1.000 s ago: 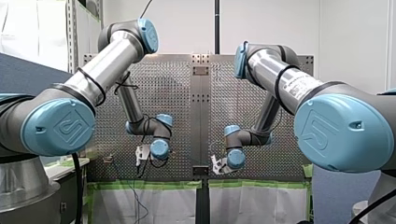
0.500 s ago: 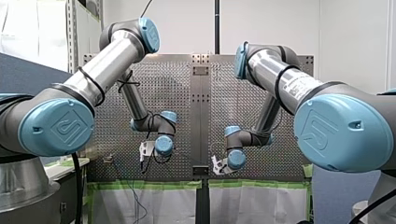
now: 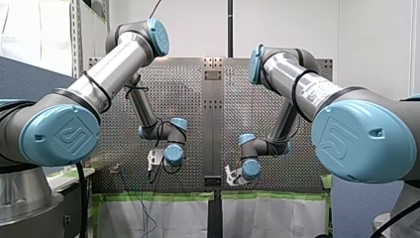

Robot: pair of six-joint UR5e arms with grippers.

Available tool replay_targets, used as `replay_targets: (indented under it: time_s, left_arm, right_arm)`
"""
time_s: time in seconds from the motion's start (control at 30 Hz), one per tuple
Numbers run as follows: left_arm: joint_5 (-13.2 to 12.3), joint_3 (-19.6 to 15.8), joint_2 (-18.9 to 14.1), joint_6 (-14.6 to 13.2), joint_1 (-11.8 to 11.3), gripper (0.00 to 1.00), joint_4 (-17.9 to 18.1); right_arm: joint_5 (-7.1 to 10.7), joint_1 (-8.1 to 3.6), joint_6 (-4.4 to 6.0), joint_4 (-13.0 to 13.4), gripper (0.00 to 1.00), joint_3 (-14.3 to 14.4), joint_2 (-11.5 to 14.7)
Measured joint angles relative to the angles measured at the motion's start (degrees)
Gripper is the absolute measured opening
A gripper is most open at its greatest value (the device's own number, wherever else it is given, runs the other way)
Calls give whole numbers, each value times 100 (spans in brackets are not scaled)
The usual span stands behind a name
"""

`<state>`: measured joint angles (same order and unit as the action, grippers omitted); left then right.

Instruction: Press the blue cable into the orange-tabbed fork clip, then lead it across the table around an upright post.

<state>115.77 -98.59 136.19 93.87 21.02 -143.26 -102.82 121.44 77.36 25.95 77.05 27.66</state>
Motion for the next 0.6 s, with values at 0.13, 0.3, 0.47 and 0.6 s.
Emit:
replay_targets:
  time_s: [0.13,0.3,0.47,0.6]
  left_arm:
    - [-44,0,-2,-79,16,2,9]
    - [-96,0,-5,-149,50,2,32]
    - [-110,0,-16,-274,100,2,94]
    - [-116,0,-53,-292,123,2,142]
  right_arm:
    - [38,-1,0,2,0,0,4]
    - [69,-2,0,-1,0,-7,19]
    - [83,-2,0,-25,0,-5,77]
    - [103,-9,14,-36,0,24,244]
